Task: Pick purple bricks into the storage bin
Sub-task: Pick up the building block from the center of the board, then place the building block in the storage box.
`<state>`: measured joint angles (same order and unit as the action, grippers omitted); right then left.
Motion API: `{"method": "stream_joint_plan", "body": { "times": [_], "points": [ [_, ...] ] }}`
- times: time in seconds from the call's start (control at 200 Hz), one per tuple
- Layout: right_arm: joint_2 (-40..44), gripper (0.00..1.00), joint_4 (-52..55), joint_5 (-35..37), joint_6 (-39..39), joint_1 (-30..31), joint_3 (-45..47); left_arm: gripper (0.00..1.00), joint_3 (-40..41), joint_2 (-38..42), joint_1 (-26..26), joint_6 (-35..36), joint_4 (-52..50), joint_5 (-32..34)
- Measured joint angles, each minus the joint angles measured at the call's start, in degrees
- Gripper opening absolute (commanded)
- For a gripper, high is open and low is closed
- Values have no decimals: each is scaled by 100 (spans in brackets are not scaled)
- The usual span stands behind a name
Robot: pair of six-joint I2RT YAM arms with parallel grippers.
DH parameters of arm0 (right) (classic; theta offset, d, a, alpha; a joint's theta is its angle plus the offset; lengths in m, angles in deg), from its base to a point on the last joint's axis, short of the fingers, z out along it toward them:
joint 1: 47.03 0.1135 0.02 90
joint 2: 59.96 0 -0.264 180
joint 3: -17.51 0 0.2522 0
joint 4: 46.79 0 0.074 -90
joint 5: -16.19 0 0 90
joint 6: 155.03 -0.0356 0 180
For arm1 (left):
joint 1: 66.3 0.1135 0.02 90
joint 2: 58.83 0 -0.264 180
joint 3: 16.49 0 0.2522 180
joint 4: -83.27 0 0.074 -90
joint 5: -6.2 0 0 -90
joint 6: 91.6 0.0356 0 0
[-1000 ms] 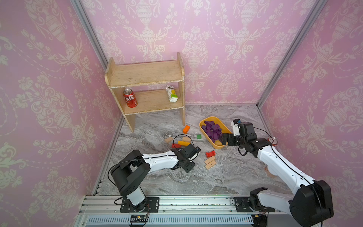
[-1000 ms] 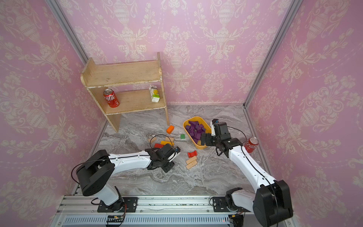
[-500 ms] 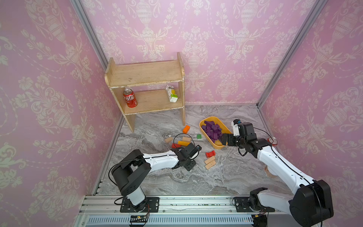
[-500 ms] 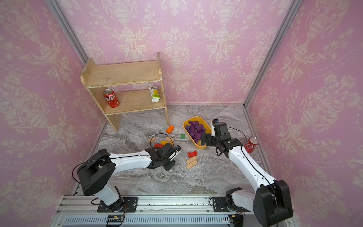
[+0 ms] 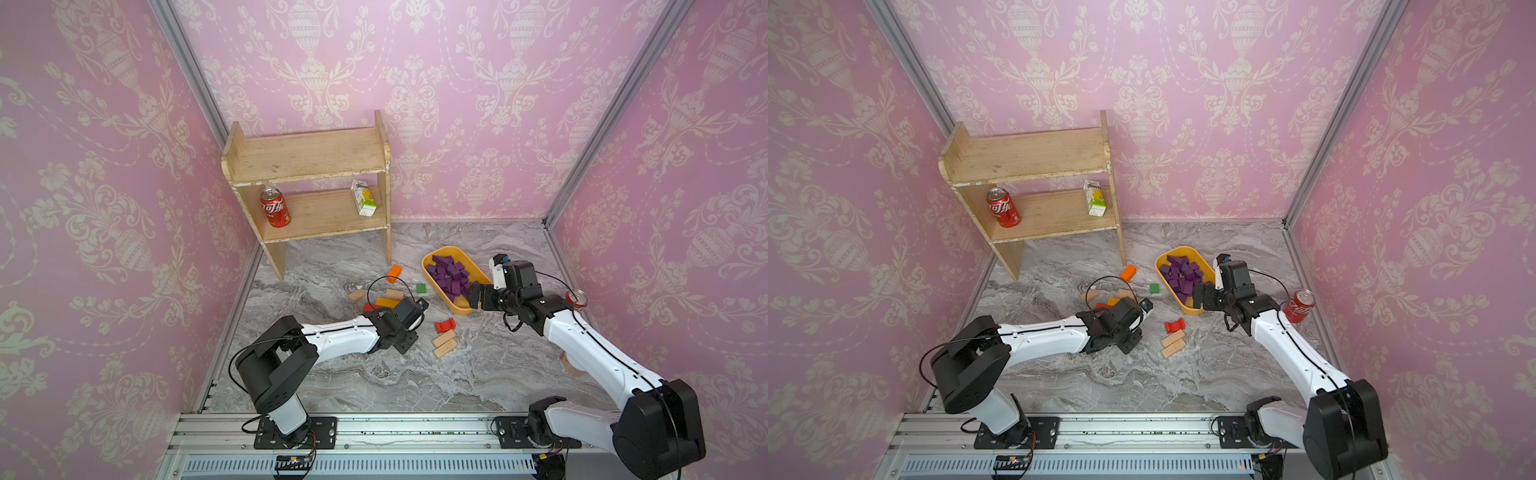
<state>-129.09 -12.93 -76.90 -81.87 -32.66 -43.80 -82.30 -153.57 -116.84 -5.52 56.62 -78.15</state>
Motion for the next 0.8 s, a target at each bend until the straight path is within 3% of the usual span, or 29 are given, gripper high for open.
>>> {"method": "stream_joint_plan", "body": {
  "times": [0.43,0.801],
  "points": [
    [0,100,-96,116,-146,0,142,25,-358,92,98,-2,-2,94],
    [13,100,-188,284,-210,0,256,25,-1386,-127,136,44,-118,94]
  ]
}}
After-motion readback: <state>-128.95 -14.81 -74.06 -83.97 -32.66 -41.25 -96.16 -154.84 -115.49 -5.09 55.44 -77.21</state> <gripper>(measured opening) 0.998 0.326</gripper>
